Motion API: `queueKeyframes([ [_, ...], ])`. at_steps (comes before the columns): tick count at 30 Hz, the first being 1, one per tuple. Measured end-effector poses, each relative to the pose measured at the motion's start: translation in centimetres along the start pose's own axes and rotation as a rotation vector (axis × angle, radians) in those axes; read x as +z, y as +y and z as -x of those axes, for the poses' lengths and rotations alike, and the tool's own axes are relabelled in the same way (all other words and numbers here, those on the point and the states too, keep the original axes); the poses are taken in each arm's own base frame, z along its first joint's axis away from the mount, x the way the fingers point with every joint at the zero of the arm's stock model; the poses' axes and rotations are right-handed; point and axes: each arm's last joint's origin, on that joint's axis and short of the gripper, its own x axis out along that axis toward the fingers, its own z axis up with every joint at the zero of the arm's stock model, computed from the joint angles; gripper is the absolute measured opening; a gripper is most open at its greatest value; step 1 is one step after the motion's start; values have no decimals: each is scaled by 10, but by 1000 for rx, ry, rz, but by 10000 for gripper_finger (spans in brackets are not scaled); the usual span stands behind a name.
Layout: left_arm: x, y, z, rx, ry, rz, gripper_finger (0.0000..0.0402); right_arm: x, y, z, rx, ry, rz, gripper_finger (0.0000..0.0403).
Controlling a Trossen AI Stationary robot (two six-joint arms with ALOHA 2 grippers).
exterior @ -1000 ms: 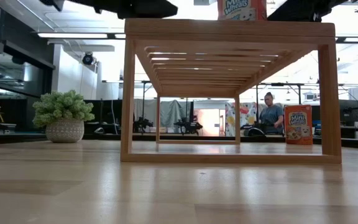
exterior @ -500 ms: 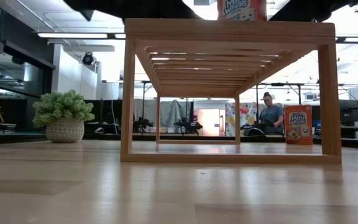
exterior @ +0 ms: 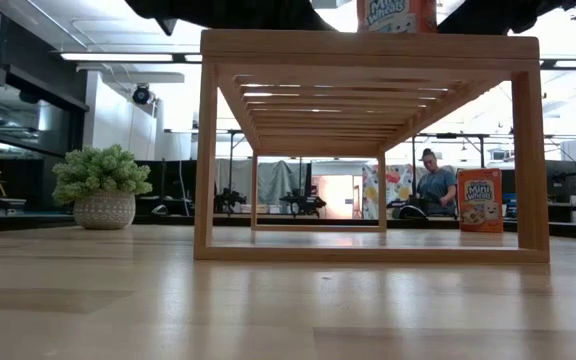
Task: Stack cereal on shelf
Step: Put the left orange cereal box on the shelf
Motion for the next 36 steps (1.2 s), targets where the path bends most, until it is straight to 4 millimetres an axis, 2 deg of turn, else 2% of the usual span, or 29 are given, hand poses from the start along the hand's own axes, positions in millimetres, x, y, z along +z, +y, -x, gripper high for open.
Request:
queueKeyframes([
  [8, -14, 15, -16, 9, 22, 40, 0, 0, 1, 0, 30, 8, -1, 0],
  [18, -5, 26, -17, 11, -61, 73, 0, 0, 2, 0, 56, 17, -9, 0],
  [28, -4, 33, -16, 31, -59, 70, 0, 2, 3, 0, 88, 7, -49, 0],
  [34, 14, 32, 16, 79, 10, 35, 0, -2, 2, 0, 71, 38, -25, 0],
  [36, 18, 27, 25, 78, -3, 16, 0, -2, 1, 0, 68, 43, -21, 0],
])
